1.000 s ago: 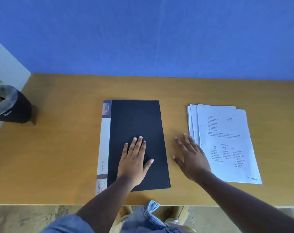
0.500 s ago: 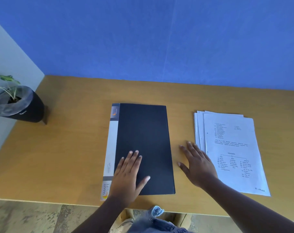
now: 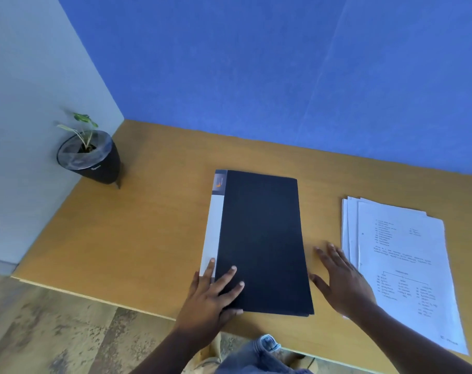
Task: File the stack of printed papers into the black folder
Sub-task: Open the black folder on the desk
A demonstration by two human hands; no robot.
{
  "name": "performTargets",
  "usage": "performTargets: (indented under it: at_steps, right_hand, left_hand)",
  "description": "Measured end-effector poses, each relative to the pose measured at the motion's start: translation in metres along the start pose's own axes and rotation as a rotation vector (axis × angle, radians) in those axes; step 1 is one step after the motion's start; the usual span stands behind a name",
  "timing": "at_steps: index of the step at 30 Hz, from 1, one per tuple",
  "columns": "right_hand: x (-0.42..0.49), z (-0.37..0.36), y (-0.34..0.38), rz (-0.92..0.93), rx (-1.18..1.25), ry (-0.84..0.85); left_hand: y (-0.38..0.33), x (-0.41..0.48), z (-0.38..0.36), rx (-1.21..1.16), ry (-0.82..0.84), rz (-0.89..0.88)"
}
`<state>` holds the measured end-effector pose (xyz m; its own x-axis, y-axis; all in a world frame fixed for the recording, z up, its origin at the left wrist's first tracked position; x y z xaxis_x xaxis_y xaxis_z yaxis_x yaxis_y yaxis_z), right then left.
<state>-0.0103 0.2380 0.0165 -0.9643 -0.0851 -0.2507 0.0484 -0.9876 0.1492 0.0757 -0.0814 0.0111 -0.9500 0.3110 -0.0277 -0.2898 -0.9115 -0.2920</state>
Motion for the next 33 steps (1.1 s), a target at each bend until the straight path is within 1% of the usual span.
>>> performTargets:
  at_steps: [2, 5, 9, 11, 13, 16, 19, 21, 23, 25, 26, 28, 33]
  right_hand:
    - [-0.002, 0.004, -0.001, -0.028, 0.018, 0.018]
    - [-0.012, 0.008, -0.003, -0.07, 0.062, -0.017]
    - [-0.029, 0.007, -0.007, -0.069, 0.127, -0.008]
    - [-0.036, 0.005, -0.007, -0.087, 0.214, -0.041]
    - [-0.04, 0.003, -0.005, -0.108, 0.251, -0.07]
    - [-0.042, -0.002, -0.002, -0.06, 0.183, -0.058]
    - [-0.044, -0.005, 0.004, 0.031, 0.076, 0.047]
    - [-0.044, -0.005, 0.008, 0.038, 0.045, 0.078]
    - [-0.044, -0.002, 0.011, 0.026, 0.041, 0.082]
    - [-0.044, -0.001, 0.013, 0.018, 0.021, 0.079]
    - [-0.044, -0.001, 0.014, 0.018, 0.011, 0.077]
    - [-0.045, -0.001, 0.014, 0.018, 0.006, 0.07]
    - [-0.046, -0.001, 0.015, 0.014, 0.009, 0.056]
  left_hand:
    - [-0.007, 0.002, -0.002, -0.051, -0.034, -0.043]
    - [-0.016, 0.004, -0.006, -0.169, -0.084, -0.068]
    - [-0.031, 0.007, -0.009, -0.285, -0.118, -0.125]
    - [-0.039, 0.006, -0.01, -0.328, -0.122, -0.139]
    - [-0.047, 0.001, -0.01, -0.402, -0.152, -0.115]
    - [-0.051, -0.013, -0.008, -0.574, -0.262, 0.012]
    - [-0.047, -0.03, -0.001, -0.752, -0.459, 0.197]
    - [-0.045, -0.041, 0.003, -0.808, -0.572, 0.326]
    - [-0.043, -0.051, 0.003, -0.887, -0.622, 0.535]
    - [-0.039, -0.056, 0.0, -1.063, -0.676, 0.772]
    - [-0.037, -0.057, 0.001, -1.129, -0.707, 0.854]
    - [-0.03, -0.055, 0.003, -1.156, -0.743, 0.928]
    - [-0.012, -0.056, 0.005, -1.206, -0.742, 1.028]
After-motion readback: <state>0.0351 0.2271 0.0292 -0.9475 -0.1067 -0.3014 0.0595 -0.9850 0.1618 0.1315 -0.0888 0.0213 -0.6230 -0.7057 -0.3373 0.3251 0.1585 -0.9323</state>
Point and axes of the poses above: each hand's wrist, its own x-axis towards the middle knuckle, its own z-axis out of the back of the hand, y = z × x, the point moved 1 cm from there along x, towards the middle knuckle, and after that the axes turned 5 degrees about -y, right-handed, at the moved point
